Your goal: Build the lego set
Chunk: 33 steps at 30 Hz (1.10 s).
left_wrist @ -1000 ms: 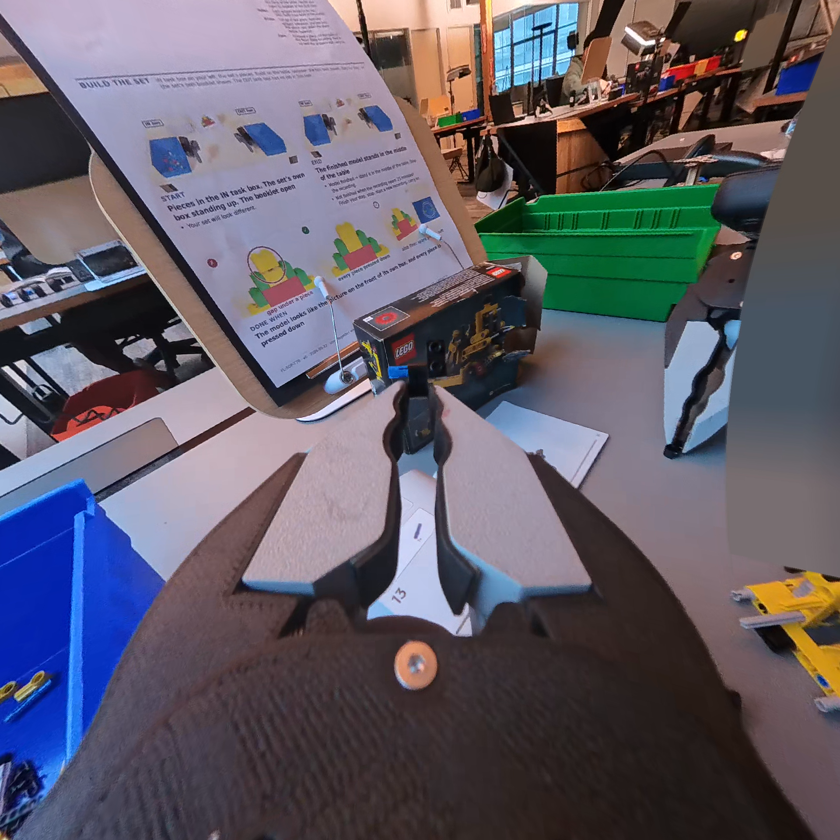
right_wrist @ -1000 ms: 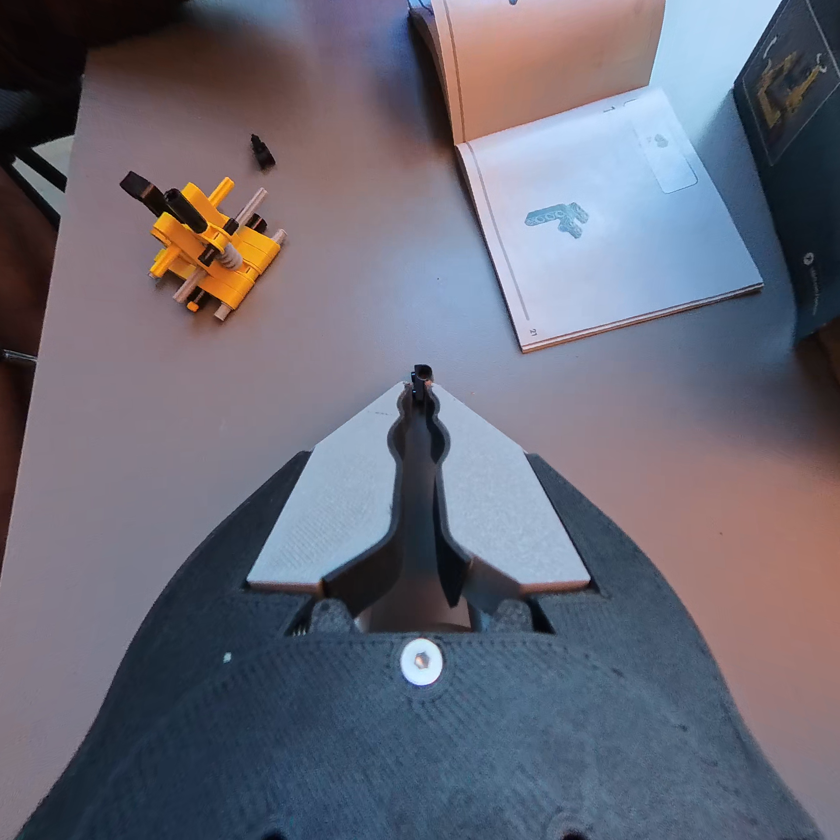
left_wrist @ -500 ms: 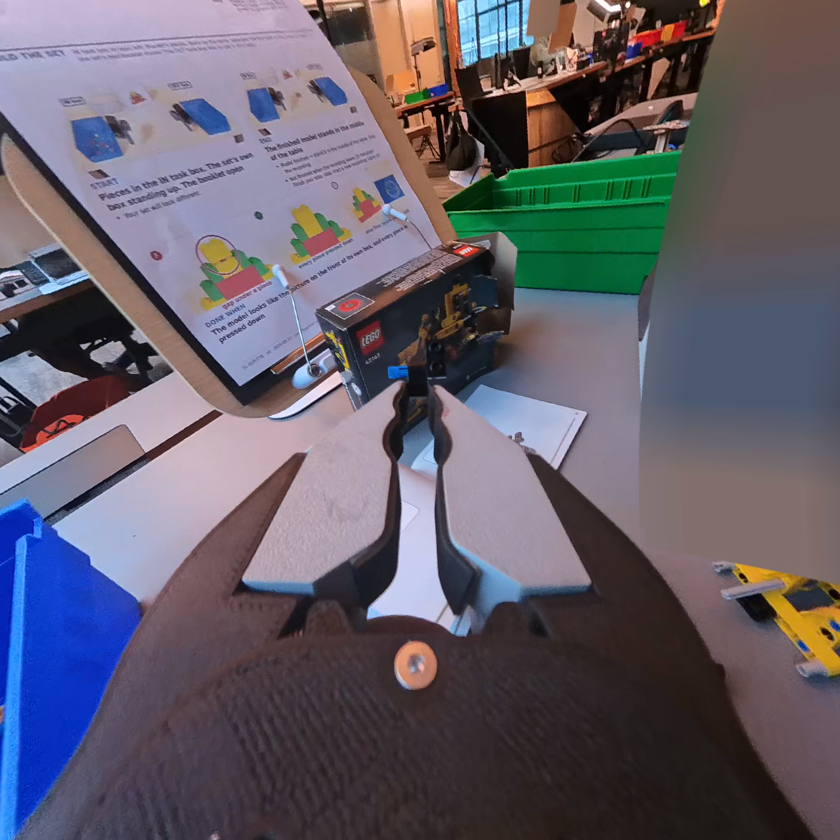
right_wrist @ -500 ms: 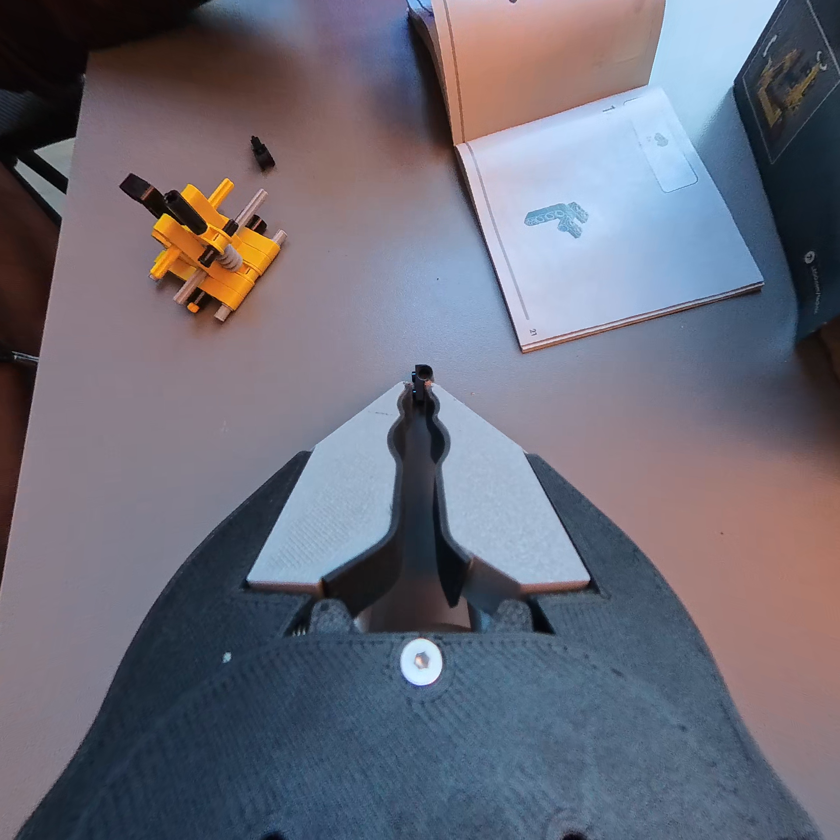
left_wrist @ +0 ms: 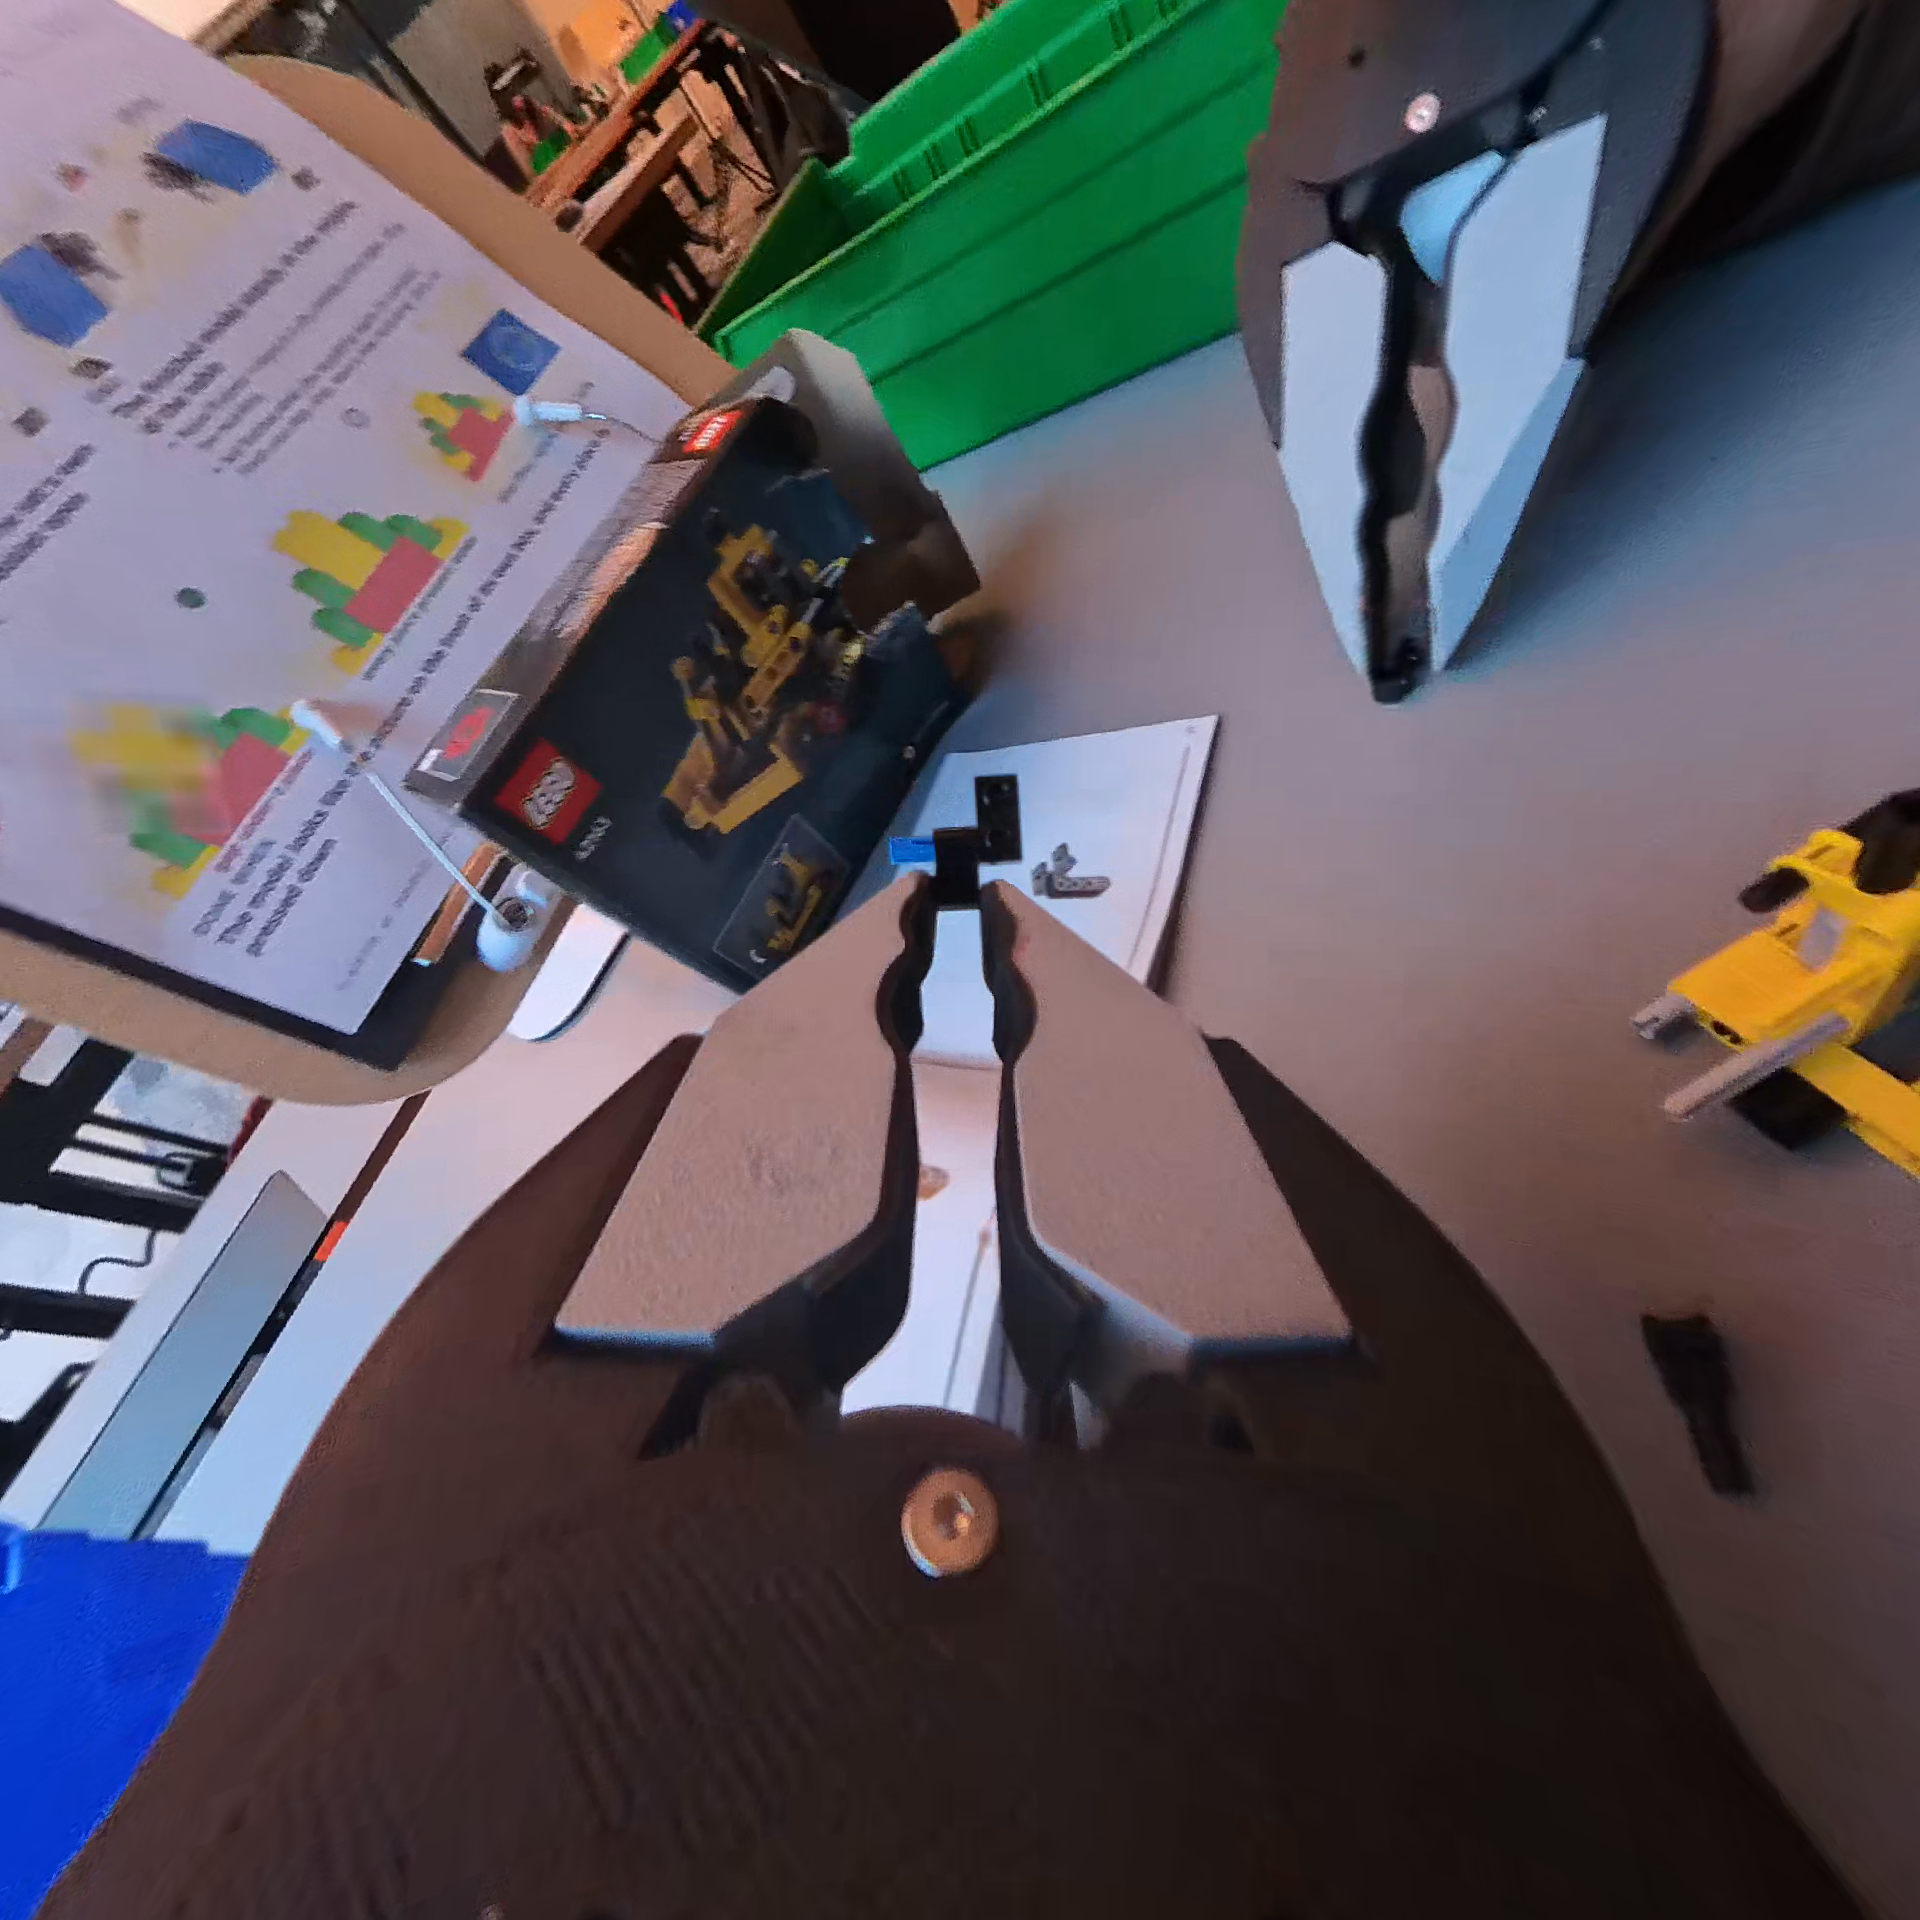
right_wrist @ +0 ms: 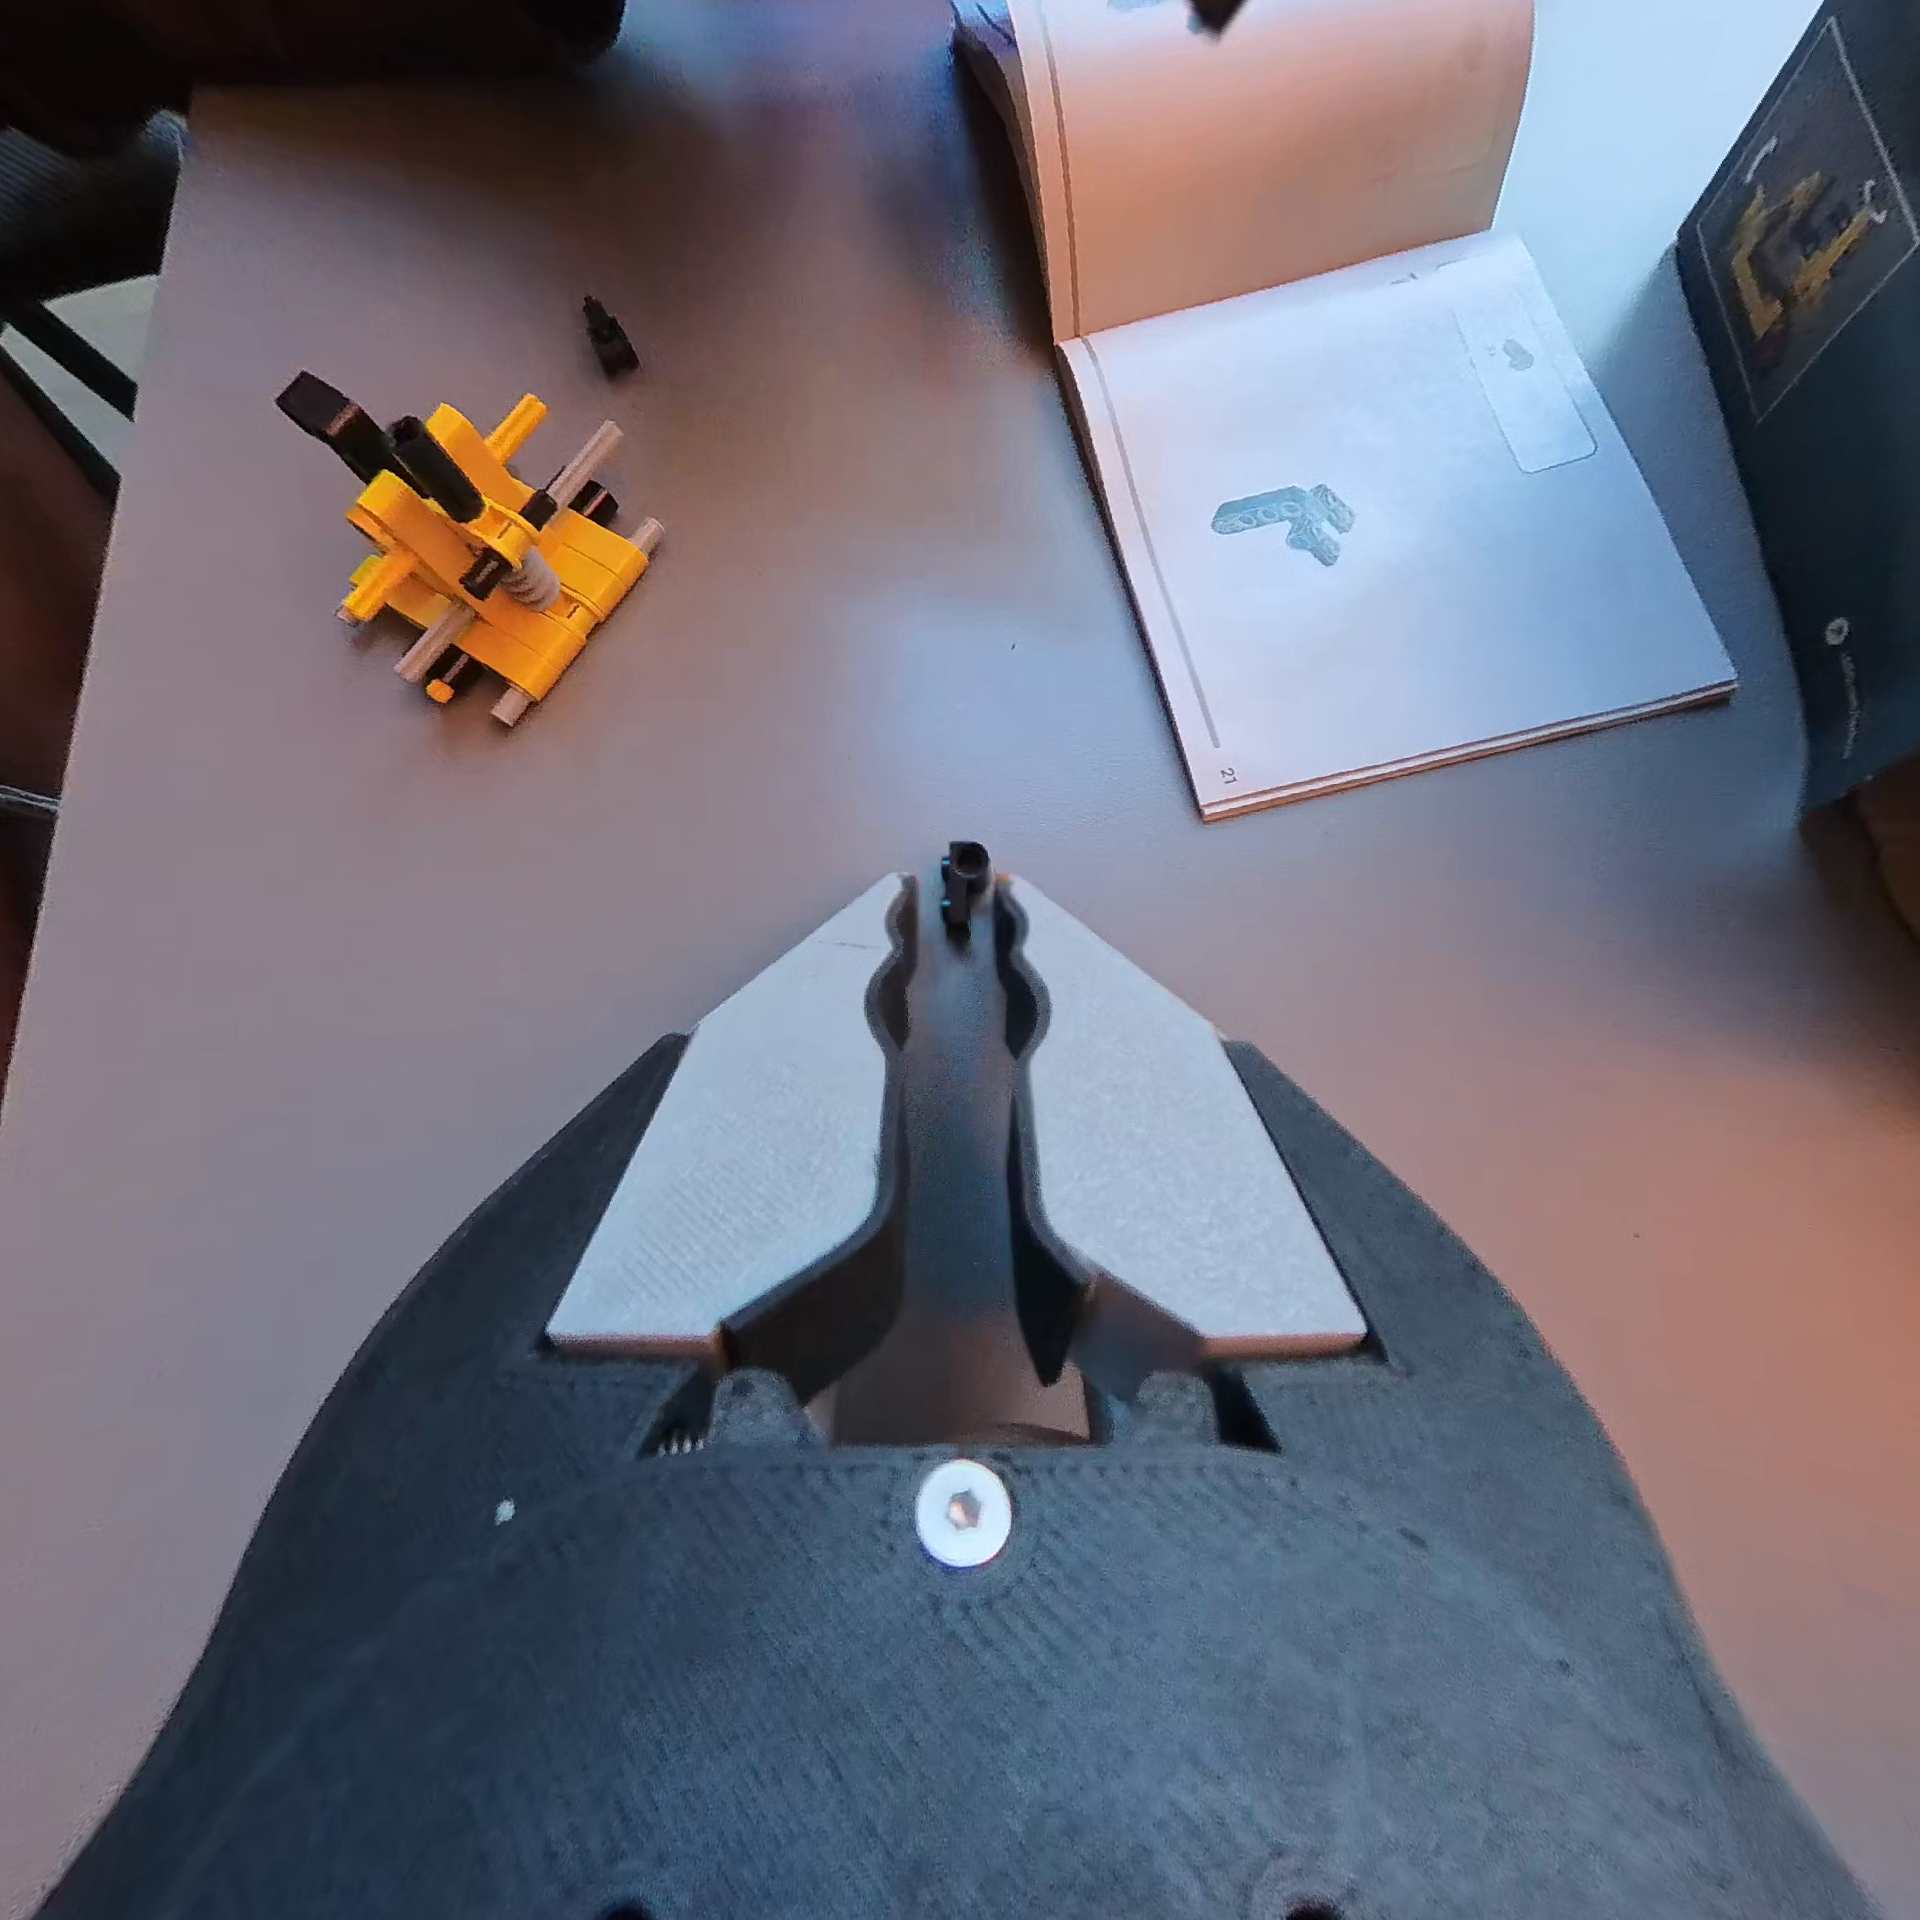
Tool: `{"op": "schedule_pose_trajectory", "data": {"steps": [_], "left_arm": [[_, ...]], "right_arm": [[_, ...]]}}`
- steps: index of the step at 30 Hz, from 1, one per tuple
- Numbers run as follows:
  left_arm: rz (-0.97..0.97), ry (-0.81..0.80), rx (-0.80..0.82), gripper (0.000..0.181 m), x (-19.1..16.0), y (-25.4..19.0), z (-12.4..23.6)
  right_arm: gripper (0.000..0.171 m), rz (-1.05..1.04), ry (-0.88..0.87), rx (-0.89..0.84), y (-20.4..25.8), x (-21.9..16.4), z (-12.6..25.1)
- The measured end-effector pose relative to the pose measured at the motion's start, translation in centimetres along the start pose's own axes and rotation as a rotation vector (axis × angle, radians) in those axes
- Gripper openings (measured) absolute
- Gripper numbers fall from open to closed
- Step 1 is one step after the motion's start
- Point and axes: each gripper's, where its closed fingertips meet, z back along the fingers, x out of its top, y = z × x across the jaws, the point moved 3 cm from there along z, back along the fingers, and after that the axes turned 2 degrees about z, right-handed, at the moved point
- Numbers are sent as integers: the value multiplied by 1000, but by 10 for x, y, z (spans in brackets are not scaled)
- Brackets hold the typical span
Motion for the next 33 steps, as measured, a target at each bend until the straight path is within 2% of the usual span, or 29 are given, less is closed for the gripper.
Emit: {"op": "schedule_pose_trajectory", "data": {"steps": [5, 10, 14, 22, 33], "left_arm": [[-48, -16, -70, 6, 7, -23, -7], [-67, -38, -133, 5, 17, -43, -12], [-69, -64, -212, 5, 28, -66, -16], [-136, -67, -272, 6, 32, -86, -17], [-158, -70, -319, 6, 30, -94, -16]], "right_arm": [[20, 121, -82, -80, 3, 16, 2], [27, 244, -237, -173, 13, 47, 9], [34, 339, -293, -236, 26, 66, 5], [24, 582, -241, -351, 39, 65, -4], [22, 584, -273, -272, 47, 61, -5]]}}
